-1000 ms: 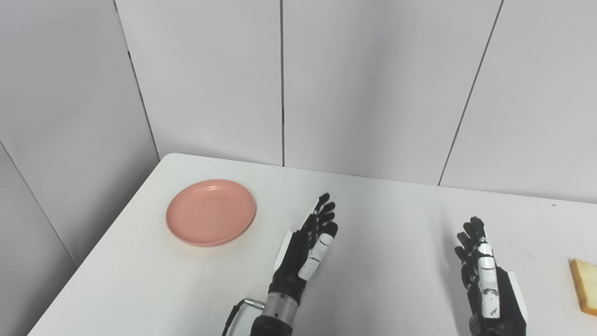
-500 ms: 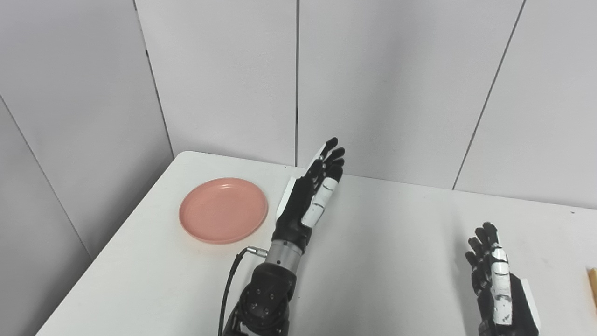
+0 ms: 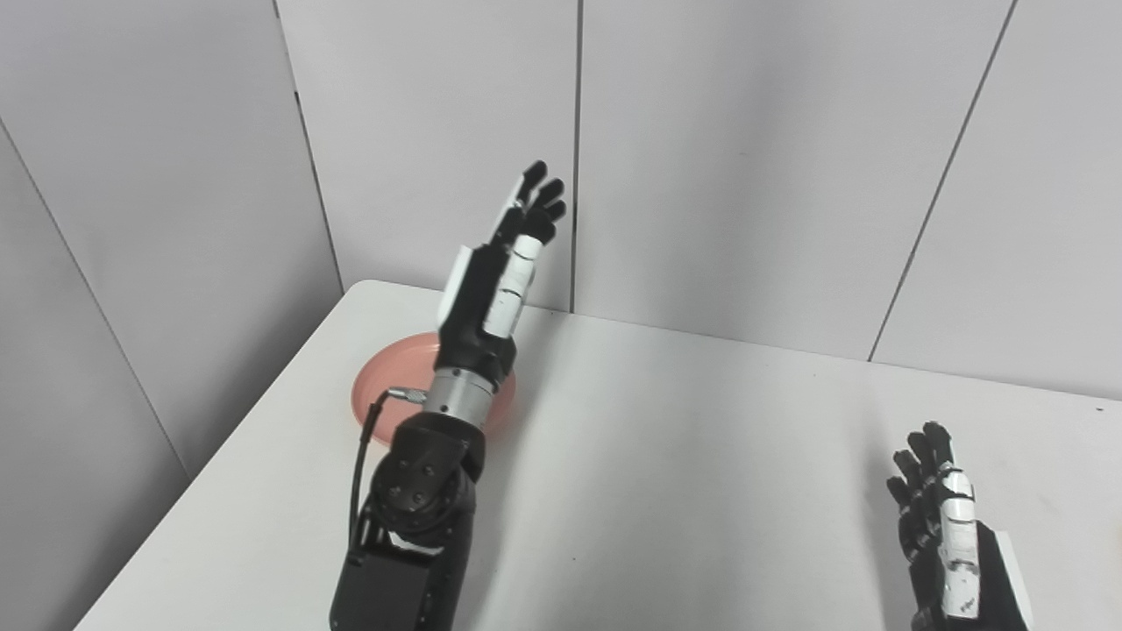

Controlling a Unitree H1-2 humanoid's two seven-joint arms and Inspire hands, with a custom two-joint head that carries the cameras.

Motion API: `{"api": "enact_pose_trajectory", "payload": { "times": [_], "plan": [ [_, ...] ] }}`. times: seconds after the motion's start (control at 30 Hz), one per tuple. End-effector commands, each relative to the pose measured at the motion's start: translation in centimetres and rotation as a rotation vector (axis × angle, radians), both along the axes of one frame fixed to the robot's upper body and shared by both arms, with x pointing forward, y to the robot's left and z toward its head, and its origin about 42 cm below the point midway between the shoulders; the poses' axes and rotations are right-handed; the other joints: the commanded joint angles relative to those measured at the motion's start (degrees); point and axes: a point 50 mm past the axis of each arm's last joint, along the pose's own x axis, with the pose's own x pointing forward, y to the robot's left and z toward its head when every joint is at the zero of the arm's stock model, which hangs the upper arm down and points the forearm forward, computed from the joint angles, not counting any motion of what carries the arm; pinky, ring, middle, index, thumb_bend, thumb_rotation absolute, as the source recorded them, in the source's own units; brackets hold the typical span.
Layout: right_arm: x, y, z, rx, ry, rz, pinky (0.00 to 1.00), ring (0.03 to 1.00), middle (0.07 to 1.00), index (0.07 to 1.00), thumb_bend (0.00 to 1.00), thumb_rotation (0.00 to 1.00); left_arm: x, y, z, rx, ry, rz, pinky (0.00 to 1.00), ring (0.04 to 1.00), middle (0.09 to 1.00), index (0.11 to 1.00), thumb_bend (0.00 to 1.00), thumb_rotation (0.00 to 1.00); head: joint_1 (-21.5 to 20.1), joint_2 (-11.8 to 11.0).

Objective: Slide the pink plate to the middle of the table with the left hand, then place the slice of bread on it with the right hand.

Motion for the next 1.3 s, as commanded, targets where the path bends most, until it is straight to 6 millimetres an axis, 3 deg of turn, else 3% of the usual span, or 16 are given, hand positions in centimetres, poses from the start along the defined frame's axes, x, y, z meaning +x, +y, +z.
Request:
{"api": "enact_pose_trajectory", "payload": {
  "times": [0.0,0.2,0.6,1.27],
  "plan": [
    [0.2,0.1,1.7,0.003,-0.063,-0.004,1.0,1.0,1.0,1.0,0.61,1.0,0.2,1.5,2.9,0.019,-0.086,0.054,0.95,0.93,0.928,0.938,0.77,0.95,0.0,0.1],
    [0.1,-0.2,1.9,0.004,-0.063,0.0,1.0,1.0,1.0,1.0,0.63,1.0,-0.1,5.4,3.4,-0.007,-0.069,0.147,0.91,0.933,0.931,0.936,0.79,0.94,0.4,-0.2],
    [0.0,-0.4,2.3,-0.007,-0.058,0.005,1.0,1.0,1.0,1.0,0.7,1.0,0.4,12.9,1.2,-0.071,-0.02,0.281,0.91,0.913,0.903,0.904,0.81,0.9,1.0,-0.1],
    [-0.2,-0.2,2.9,-0.014,-0.067,0.006,1.0,1.0,1.0,1.0,0.71,1.0,1.3,18.4,-3.3,-0.244,0.144,0.333,0.95,0.928,0.928,0.927,0.81,0.93,1.1,0.4]
  ]
}}
